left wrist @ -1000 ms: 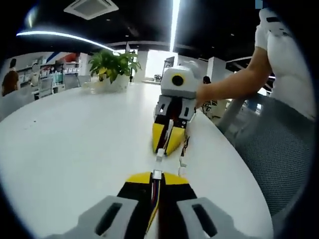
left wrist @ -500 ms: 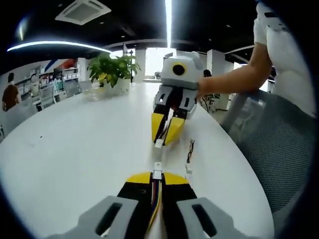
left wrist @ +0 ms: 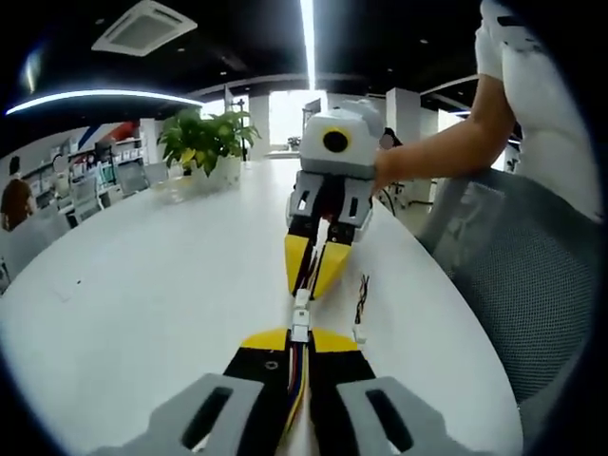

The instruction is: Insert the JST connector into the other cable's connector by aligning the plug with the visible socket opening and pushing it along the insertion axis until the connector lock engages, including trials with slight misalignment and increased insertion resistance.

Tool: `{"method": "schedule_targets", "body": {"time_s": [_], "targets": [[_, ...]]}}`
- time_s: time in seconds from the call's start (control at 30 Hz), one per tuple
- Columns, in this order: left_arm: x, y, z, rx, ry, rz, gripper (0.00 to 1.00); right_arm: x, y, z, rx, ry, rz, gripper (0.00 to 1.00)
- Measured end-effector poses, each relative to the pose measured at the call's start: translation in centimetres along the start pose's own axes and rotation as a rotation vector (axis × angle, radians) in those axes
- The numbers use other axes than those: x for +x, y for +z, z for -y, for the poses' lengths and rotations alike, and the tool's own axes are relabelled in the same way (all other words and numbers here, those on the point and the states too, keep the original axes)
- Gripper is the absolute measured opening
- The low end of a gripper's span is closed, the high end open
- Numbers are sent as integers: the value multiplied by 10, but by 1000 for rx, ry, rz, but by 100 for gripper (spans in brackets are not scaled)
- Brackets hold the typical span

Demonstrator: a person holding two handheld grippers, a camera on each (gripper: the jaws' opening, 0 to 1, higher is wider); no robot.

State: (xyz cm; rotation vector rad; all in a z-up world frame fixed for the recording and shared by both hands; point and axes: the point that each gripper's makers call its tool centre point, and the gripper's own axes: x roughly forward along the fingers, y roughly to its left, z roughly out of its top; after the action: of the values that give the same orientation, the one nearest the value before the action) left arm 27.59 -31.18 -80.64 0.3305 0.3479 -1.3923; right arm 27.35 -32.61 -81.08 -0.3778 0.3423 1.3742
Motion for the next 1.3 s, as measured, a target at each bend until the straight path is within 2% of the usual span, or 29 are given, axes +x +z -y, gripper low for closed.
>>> {"method": "schedule_targets", "body": {"time_s": [0.63,0.93,1.3], "targets": [[2,0,2,25,-12,-15,0,3,-1,-5,2,22,-8,4],[4,-1,9,61,-55,-31,0,5,-1,-14,-16,68,-25,4],[7,-3,13,71,-76,-55,0,4,-3,-17,-23,85,-39,4]]}}
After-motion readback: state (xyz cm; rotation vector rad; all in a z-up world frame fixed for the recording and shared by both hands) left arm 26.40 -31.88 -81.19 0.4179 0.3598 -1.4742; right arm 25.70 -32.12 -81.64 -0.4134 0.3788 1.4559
